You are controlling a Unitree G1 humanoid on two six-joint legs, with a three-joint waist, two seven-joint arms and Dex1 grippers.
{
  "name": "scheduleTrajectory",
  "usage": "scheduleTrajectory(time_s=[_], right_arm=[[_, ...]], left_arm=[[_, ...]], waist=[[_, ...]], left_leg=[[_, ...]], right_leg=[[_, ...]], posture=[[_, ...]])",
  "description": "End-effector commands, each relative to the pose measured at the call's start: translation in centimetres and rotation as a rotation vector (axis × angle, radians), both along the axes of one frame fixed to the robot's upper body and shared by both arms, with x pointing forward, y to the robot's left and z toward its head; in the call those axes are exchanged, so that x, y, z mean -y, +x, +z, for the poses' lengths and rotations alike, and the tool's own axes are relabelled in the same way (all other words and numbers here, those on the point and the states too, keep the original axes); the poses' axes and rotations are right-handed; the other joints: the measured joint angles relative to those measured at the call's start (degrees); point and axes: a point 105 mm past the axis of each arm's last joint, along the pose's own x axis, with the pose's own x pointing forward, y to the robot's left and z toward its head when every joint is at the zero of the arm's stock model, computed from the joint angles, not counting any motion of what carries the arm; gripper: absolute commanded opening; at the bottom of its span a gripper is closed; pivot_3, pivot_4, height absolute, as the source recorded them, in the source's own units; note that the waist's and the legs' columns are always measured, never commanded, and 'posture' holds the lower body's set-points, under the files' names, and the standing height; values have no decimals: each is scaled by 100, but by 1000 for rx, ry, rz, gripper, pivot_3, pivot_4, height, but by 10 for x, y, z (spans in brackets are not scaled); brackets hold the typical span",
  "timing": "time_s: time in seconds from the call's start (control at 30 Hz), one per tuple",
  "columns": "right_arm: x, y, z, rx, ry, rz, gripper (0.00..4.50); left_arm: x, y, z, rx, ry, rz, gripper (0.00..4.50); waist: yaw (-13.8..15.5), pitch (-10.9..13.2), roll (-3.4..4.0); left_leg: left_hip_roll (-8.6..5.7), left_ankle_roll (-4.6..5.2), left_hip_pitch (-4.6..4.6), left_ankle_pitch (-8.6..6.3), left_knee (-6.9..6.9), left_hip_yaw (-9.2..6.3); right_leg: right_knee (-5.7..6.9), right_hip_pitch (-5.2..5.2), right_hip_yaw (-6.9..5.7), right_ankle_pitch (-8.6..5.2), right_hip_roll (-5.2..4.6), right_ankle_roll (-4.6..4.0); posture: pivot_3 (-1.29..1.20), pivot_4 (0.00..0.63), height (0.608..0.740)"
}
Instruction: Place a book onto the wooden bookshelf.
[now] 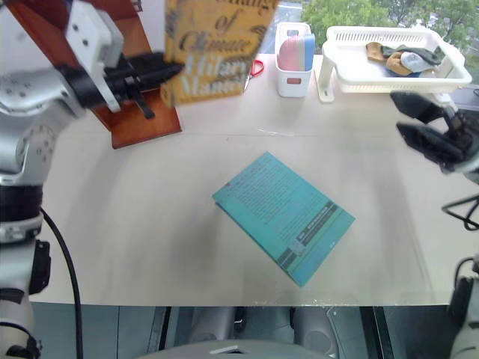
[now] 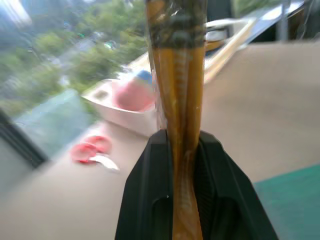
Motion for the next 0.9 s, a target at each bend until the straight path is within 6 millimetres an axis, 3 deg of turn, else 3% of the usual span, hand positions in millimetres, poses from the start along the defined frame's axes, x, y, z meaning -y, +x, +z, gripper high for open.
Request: scheduleTrajectory(time_s=[0.03,0.17,0.4,0.57,0.73,0.9], right_arm=[[-1,6,11,38,59,44,4500],[-2,12,12,43,80,65,4500],[-2,16,9,45,66,69,4500],[0,17,10,62,66,50,4500],[1,17,6,68,48,26,4500],[0,17,4,73,40,17,4500]], left_arm=[[-22,5,55,282,221,128,139],[-32,11,75,378,399,204,139],[-53,20,89,449,574,330,139],[-74,26,85,431,701,425,139],[-111,31,64,258,847,543,139],[-132,28,56,170,905,617,139]], waist=[[22,5,-5],[19,6,-5],[-7,9,0],[-14,10,-1],[-28,13,-1],[-28,14,-1]], left_leg=[[0,3,-6,-1,1,-5],[-4,-8,-109,7,48,-12],[-1,-8,-172,7,95,-5],[-1,8,-173,-2,105,-3],[-1,7,-173,-2,107,1],[0,8,-173,-3,114,-1]], right_leg=[[-2,-3,-8,0,0,0],[48,-109,-13,2,-2,3],[103,-175,-7,0,1,3],[118,-177,-4,1,1,4],[134,-185,1,0,1,4],[146,-187,-2,0,1,4]], posture=[[0,150,740],[0,150,740],[0,150,740],[0,150,740],[0,150,740],[0,150,740]])
